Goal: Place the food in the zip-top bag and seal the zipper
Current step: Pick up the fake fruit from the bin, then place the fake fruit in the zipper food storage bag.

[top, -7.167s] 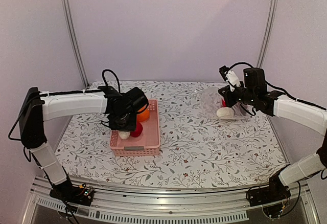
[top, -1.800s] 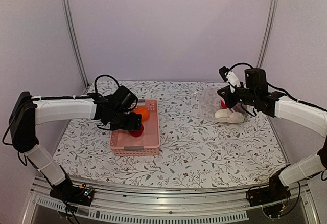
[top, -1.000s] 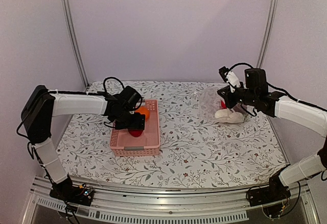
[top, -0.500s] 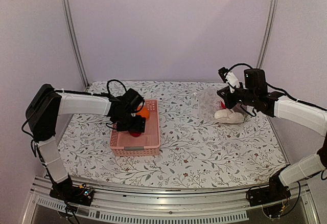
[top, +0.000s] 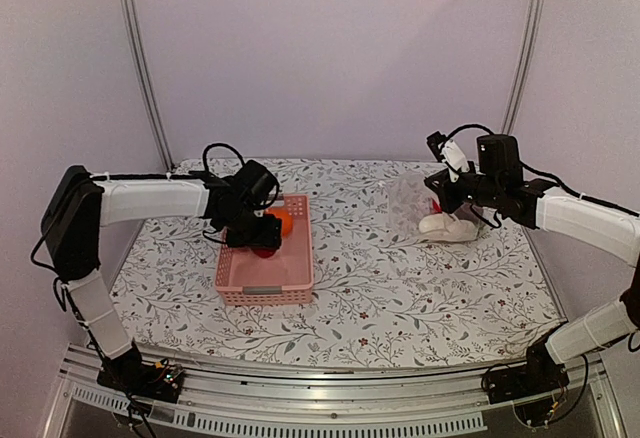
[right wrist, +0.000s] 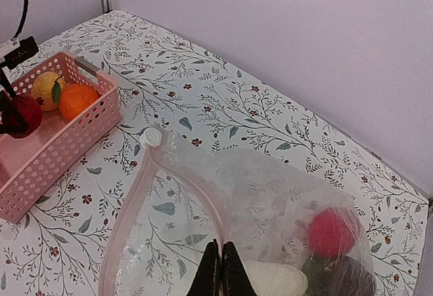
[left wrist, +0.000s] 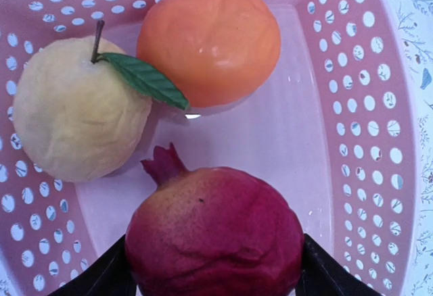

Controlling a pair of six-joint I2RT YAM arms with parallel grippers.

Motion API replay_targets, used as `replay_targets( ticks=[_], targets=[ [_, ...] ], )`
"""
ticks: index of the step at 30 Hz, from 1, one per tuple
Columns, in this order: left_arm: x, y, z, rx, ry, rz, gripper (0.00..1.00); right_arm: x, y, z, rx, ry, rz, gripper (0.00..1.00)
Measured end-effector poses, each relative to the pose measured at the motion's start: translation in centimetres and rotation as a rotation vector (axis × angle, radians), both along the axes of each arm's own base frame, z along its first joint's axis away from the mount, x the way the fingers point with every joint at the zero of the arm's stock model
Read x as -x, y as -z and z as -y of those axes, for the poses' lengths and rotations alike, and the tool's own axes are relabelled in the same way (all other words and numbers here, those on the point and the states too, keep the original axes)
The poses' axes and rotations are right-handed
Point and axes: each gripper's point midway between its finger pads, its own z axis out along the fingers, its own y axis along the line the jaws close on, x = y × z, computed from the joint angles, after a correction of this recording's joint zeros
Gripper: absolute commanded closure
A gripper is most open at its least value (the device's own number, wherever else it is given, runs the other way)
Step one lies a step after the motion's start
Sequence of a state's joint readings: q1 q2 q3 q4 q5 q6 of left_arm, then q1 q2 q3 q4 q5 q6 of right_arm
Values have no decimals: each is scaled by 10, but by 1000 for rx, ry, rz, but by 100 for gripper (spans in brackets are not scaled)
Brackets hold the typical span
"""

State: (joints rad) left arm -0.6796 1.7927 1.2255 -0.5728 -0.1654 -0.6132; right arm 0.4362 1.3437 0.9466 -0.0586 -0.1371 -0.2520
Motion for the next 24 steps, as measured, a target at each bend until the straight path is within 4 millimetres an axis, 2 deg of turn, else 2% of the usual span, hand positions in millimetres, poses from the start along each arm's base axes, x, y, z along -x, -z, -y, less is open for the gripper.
replay_targets(
  ticks=[5,8,10,18,21,24],
  targets=[
    [0,-36,5,42,9,52,29,0,0,-1,-2,-3,-1,100],
    [-3,-64,18,85,26,106,29,0,0,-1,-2,-4,-1,100],
    [-3,-82,33,114,53,143,29,0,0,-1,-2,-4,-1,100],
    [21,-149,117,263,238,282,31,0,0,-1,-2,-5,-1,100],
    [25,-162,144,332,289,318,32,0,0,-1,-2,-5,-1,100],
    [26,-161,165,385,330,320,33,1,0,-1,-3,-6,-1,100]
  ],
)
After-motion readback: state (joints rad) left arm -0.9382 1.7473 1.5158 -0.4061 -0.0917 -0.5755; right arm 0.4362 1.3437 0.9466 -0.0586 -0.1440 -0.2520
